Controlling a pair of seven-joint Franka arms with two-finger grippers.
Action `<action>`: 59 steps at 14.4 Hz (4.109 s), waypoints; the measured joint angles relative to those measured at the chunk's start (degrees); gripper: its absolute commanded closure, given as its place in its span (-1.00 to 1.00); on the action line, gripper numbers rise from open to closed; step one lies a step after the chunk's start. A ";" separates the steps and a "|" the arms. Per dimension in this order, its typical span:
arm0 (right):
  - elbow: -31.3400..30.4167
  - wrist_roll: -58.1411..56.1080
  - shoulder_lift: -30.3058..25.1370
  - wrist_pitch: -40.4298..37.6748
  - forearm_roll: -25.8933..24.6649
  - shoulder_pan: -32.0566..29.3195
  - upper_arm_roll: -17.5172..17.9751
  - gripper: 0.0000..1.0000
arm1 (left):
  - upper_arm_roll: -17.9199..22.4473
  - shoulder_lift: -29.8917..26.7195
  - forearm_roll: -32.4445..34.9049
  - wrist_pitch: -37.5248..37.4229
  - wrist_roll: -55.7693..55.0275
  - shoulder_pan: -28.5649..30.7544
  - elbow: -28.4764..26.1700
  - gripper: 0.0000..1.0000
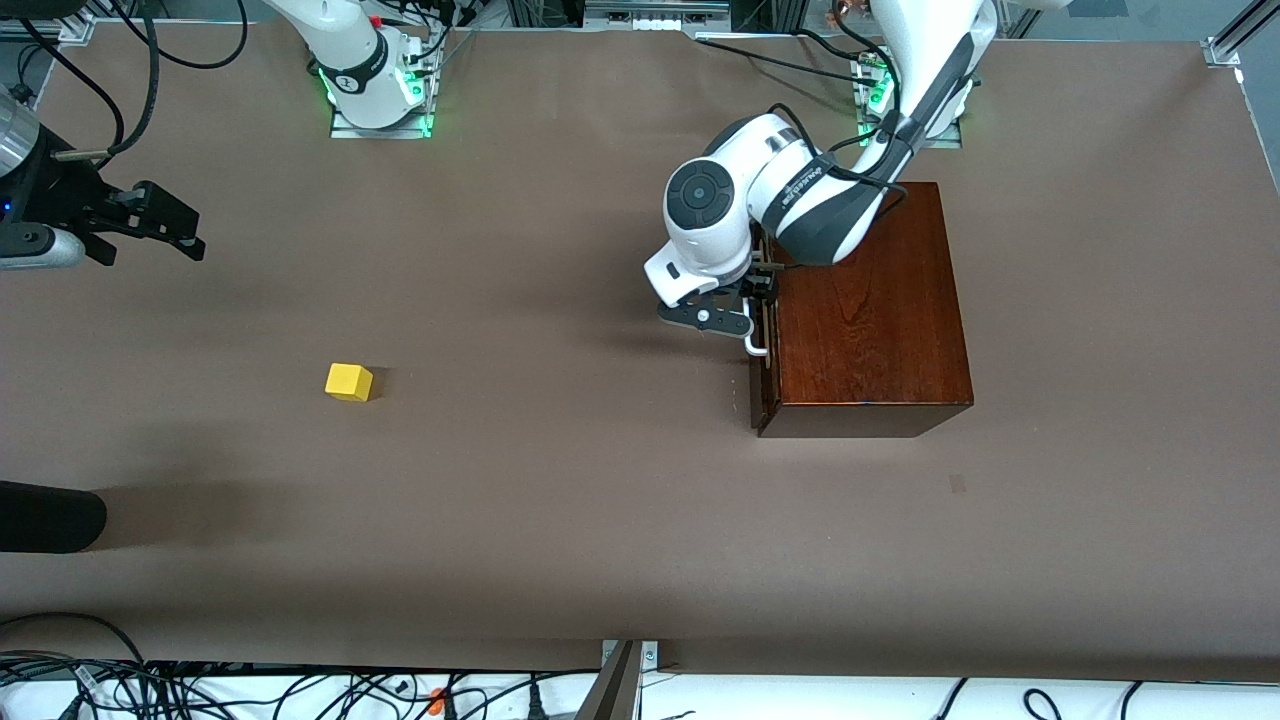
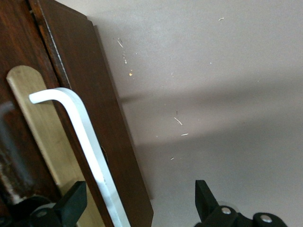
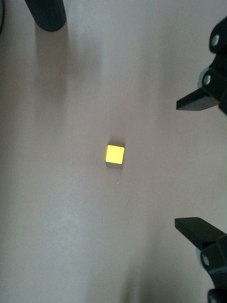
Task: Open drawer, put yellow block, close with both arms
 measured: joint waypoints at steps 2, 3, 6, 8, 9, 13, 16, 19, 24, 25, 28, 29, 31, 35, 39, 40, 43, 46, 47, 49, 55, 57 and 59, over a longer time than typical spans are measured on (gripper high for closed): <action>0.00 0.00 0.01 0.22 0.00 0.00 0.00 -1.00 | 0.00 0.63 0.01 0.34 -0.55 -0.40 -0.08 -1.00; 0.00 0.00 0.03 0.55 0.00 0.00 0.00 -1.00 | 0.06 0.96 0.04 0.49 -0.62 -0.42 -0.13 -1.00; 0.00 0.00 0.17 1.15 0.00 0.00 0.01 -1.00 | 0.11 1.54 0.95 0.87 -0.73 -0.47 -0.14 -1.00; 0.00 0.00 0.70 2.30 0.00 0.00 0.01 -1.00 | 0.10 2.08 2.41 1.16 -1.01 -0.58 -0.14 -1.00; 0.00 0.00 1.09 3.03 0.01 0.00 0.01 -1.00 | 0.13 2.28 2.49 1.22 -1.04 -0.58 -0.15 -1.00; 0.00 0.00 2.68 4.74 0.01 0.00 0.01 -1.00 | 0.15 2.80 2.52 1.93 -1.52 -0.58 -0.16 -1.00; 0.00 0.00 3.10 4.97 0.01 0.00 0.00 -1.00 | 0.16 2.83 2.63 3.12 -3.23 -0.64 -0.41 -1.00; 0.00 0.00 3.13 4.97 0.00 -0.02 -0.02 -1.00 | 0.22 2.80 2.94 4.76 -5.49 -1.02 -0.70 -1.00; 0.00 0.00 3.14 4.96 0.00 -0.11 -0.18 -1.00 | 0.42 2.77 3.20 7.74 -7.43 -2.14 -0.90 -1.00; 0.00 0.00 3.14 4.96 0.00 -0.15 -0.25 -1.00 | 0.42 2.77 3.19 7.86 -7.45 -2.18 -0.91 -1.00; 0.00 0.00 3.14 4.96 0.00 -0.24 -0.35 -1.00 | 0.45 2.76 3.15 7.95 -7.56 -2.20 -0.91 -1.00; 0.00 0.00 3.14 4.96 0.00 -0.25 -0.40 -1.00 | 0.46 2.76 3.13 8.00 -7.61 -2.22 -0.91 -1.00; 0.00 0.00 3.14 4.95 0.00 -0.27 -0.61 -1.00 | 0.45 2.78 2.46 9.05 -7.62 -2.55 -0.70 -1.00; 0.00 0.00 3.14 4.93 0.00 -0.30 -0.86 -1.00 | 0.46 3.49 2.06 10.44 -7.74 -3.77 0.81 -1.00; 0.00 0.00 3.14 4.93 0.00 -0.30 -0.86 -1.00 | 0.57 4.06 1.93 10.61 -8.64 -4.30 1.80 -1.00; 0.00 0.00 3.14 4.93 0.00 -0.30 -0.86 -1.00 | 0.64 4.24 1.88 10.47 -9.33 -4.38 2.09 -1.00; 0.00 0.00 3.14 4.93 0.00 -0.30 -0.86 -1.00 | 0.78 4.95 1.83 10.26 -10.29 -4.88 3.21 -1.00; 0.00 0.00 3.14 4.93 0.00 -0.30 -0.86 -1.00 | 0.87 5.30 1.82 10.26 -11.28 -5.20 3.85 -1.00; 0.00 0.00 3.14 4.93 0.00 -0.30 -0.86 -1.00 | 0.87 5.40 1.80 10.30 -11.52 -5.28 4.02 -1.00; 0.00 0.00 3.14 4.93 0.00 -0.30 -0.86 -1.00 | 0.87 5.69 1.79 10.32 -11.80 -5.48 4.48 -1.00; 0.00 0.00 3.14 4.93 0.00 -0.30 -0.86 -1.00 | 0.87 5.88 1.79 10.32 -12.00 -5.61 4.81 -1.00; 0.00 0.00 3.14 4.93 0.00 -0.30 -0.86 -1.00 | 0.87 5.89 1.79 10.32 -12.09 -5.61 4.83 -1.00; 0.00 0.00 3.14 4.93 0.00 -0.30 -0.86 -1.00 | 0.87 5.89 1.79 10.32 -12.11 -5.61 4.83 -1.00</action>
